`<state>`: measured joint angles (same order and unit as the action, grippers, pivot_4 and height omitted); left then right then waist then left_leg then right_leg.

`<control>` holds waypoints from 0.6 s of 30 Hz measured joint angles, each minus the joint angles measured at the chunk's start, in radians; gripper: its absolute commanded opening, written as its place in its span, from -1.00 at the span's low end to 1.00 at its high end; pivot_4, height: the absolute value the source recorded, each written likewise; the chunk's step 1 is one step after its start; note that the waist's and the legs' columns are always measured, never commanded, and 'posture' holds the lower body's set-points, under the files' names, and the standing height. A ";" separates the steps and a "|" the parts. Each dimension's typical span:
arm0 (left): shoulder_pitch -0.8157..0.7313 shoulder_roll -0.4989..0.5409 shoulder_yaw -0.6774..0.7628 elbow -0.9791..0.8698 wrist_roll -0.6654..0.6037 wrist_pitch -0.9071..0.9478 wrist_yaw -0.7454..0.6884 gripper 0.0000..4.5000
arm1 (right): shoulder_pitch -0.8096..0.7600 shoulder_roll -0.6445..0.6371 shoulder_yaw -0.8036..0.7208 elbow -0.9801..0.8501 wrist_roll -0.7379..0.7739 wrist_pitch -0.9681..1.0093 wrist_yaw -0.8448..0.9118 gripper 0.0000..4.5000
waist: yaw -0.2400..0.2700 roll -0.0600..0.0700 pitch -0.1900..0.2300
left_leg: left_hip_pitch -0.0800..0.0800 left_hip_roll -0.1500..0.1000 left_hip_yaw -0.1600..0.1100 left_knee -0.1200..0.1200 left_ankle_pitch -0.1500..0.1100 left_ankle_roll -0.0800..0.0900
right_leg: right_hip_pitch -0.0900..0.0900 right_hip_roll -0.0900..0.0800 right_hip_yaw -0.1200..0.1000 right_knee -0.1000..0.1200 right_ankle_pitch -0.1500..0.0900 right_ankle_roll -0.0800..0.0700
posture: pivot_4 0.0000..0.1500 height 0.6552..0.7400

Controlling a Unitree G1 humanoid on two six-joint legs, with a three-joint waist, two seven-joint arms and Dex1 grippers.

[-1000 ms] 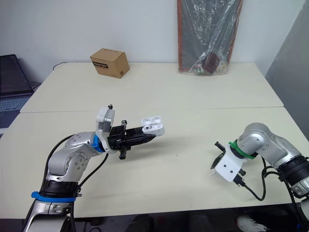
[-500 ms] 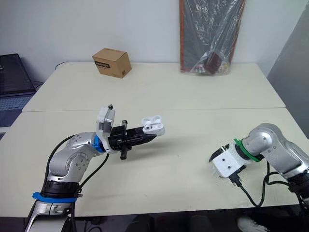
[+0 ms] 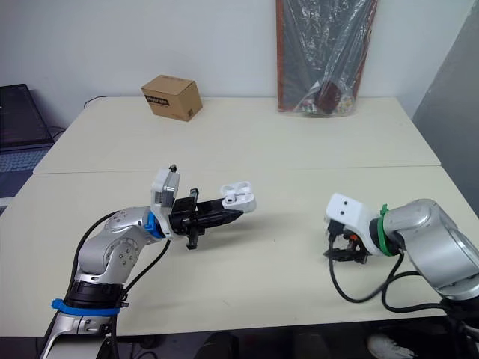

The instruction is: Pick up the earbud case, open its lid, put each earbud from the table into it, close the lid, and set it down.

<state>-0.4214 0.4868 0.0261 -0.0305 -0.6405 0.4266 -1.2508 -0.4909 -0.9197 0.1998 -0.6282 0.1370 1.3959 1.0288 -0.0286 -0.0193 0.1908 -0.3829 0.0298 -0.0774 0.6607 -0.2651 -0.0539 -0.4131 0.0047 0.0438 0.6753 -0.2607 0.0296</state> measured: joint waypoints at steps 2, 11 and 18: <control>0.005 0.001 0.000 -0.001 0.000 0.000 0.000 -0.62 | 0.016 0.058 -0.057 -0.029 0.000 0.141 -0.103 0.36 | 0.000 0.000 0.000 | -0.001 0.000 0.000 -0.001 0.000 0.000 | 0.000 0.000 0.000 0.000 0.000 0.000 | 1.00 1.00; 0.038 0.009 0.000 -0.026 -0.001 0.005 0.007 -0.62 | 0.255 0.333 -0.267 -0.136 0.171 0.211 -0.499 0.36 | -0.001 0.000 0.000 | -0.002 0.000 0.000 -0.001 0.000 0.000 | -0.002 0.000 0.000 0.000 0.000 0.001 | 1.00 1.00; 0.040 0.008 0.000 -0.043 -0.003 0.020 0.019 -0.62 | 0.277 0.390 -0.276 -0.141 0.368 0.211 -0.778 0.36 | -0.004 0.000 0.000 | -0.001 0.000 0.001 -0.001 0.000 0.000 | -0.002 0.001 0.001 0.001 0.000 0.001 | 1.00 1.00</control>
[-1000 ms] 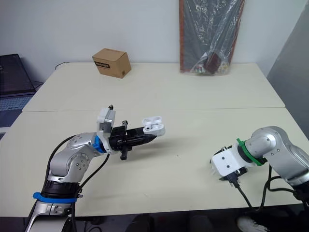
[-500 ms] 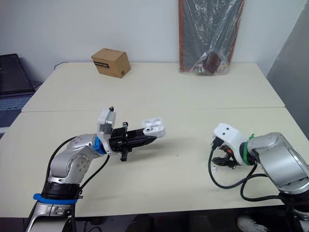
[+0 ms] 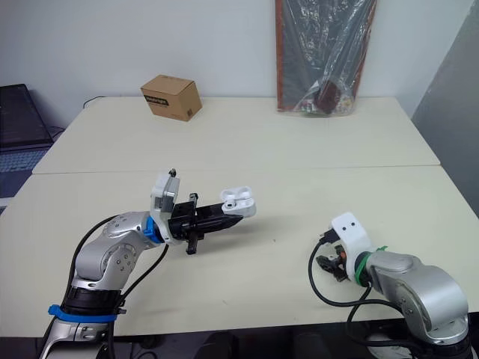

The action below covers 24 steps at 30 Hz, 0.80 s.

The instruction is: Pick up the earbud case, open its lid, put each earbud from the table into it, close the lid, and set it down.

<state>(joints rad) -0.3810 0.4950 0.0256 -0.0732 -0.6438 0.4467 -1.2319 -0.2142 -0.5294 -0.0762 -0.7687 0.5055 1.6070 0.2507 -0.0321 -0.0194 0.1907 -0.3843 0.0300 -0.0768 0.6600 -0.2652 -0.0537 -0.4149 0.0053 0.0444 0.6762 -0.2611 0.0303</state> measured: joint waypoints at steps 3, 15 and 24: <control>0.000 0.000 0.000 0.000 0.000 0.002 -0.001 -0.62 | 0.000 -0.025 -0.020 0.006 0.111 0.000 -0.096 0.36 | 0.000 0.000 0.000 | 0.000 0.000 0.000 0.000 0.000 0.000 | 0.000 0.000 0.000 0.000 0.000 0.000 | 1.00 1.00; 0.000 0.005 0.000 0.000 0.000 0.004 -0.001 -0.62 | 0.033 -0.166 -0.084 0.042 0.751 0.000 -0.544 0.36 | 0.000 0.000 0.000 | -0.001 0.000 0.000 0.000 0.000 0.000 | 0.000 0.000 0.000 -0.001 0.000 0.000 | 1.00 1.00; -0.003 0.004 0.000 0.001 0.000 0.004 -0.001 -0.62 | -0.049 -0.343 0.068 0.207 1.149 -0.155 -0.954 0.36 | 0.000 0.000 0.000 | -0.005 0.000 0.000 -0.001 0.000 0.000 | -0.003 0.000 0.000 -0.003 0.000 0.000 | 1.00 1.00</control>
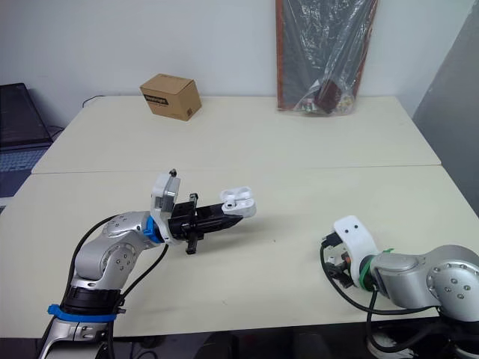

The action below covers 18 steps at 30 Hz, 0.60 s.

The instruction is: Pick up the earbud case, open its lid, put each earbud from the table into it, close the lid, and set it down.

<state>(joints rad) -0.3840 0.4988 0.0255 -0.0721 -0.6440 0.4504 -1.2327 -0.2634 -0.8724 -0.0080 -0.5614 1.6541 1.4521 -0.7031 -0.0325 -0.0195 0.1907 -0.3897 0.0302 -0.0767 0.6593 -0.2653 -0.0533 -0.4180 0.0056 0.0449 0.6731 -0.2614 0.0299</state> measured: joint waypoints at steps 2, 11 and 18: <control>0.000 0.000 0.000 0.000 0.000 0.000 0.000 -0.62 | -0.004 -0.065 0.058 0.013 0.090 -0.070 -0.071 0.36 | 0.000 0.000 0.000 | -0.004 0.000 0.000 0.001 0.000 0.000 | -0.004 0.000 0.000 0.000 0.000 0.000 | 1.00 1.00; 0.000 0.000 0.000 0.000 0.000 0.000 0.001 -0.62 | -0.098 -0.195 0.297 0.010 0.294 -0.323 -0.216 -0.05 | 0.001 0.000 0.000 | -0.005 0.000 0.000 0.001 0.000 0.000 | -0.004 0.000 0.000 -0.001 0.000 0.000 | 1.00 1.00; 0.000 0.000 0.000 0.000 0.000 0.000 0.001 -0.62 | -0.148 -0.209 0.363 0.015 0.294 -0.377 -0.216 -0.05 | 0.001 0.000 0.000 | -0.005 0.000 -0.001 0.001 0.000 0.000 | -0.004 0.000 0.000 -0.001 0.000 0.000 | 1.00 1.00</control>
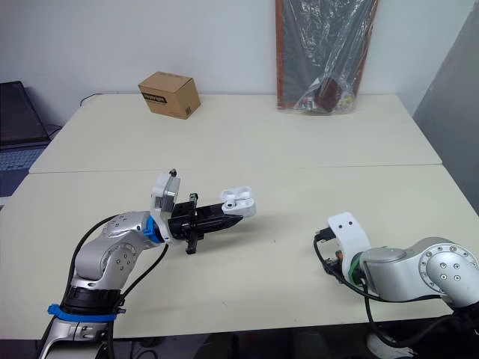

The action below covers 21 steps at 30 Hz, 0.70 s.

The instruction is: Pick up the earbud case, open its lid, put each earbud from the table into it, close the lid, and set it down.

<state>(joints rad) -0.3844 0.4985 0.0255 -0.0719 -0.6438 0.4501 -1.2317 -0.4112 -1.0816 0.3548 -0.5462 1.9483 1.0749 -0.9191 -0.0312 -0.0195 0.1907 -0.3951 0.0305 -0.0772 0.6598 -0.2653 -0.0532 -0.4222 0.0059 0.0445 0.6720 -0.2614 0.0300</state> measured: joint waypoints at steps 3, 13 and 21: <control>0.000 0.000 0.000 0.000 0.000 0.000 0.000 -0.62 | -0.002 -0.005 0.021 0.003 0.000 -0.009 0.000 -0.05 | 0.000 0.000 0.000 | 0.000 0.000 0.000 0.000 0.000 0.000 | 0.000 0.000 0.000 0.000 0.000 0.000 | 1.00 1.00; 0.000 0.000 0.000 0.000 0.000 0.000 0.002 -0.62 | -0.035 -0.001 0.061 0.020 0.000 -0.020 -0.008 -0.05 | 0.000 0.000 0.000 | 0.000 0.000 0.000 0.000 0.000 0.000 | 0.000 0.000 0.000 0.000 0.000 0.000 | 1.00 1.00; 0.000 0.000 0.000 -0.001 0.000 0.000 0.005 -0.62 | -0.078 0.024 0.084 0.064 0.001 -0.021 -0.023 -0.05 | 0.001 0.000 0.000 | 0.000 0.000 0.000 0.000 0.000 0.000 | 0.000 0.000 0.000 0.000 0.000 0.000 | 1.00 1.00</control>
<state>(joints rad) -0.3841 0.4984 0.0255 -0.0726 -0.6438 0.4501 -1.2271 -0.4888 -1.0575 0.4384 -0.4820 1.9489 1.0534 -0.9423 -0.0306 -0.0195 0.1907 -0.3954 0.0306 -0.0772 0.6599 -0.2653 -0.0532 -0.4223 0.0059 0.0445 0.6720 -0.2613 0.0299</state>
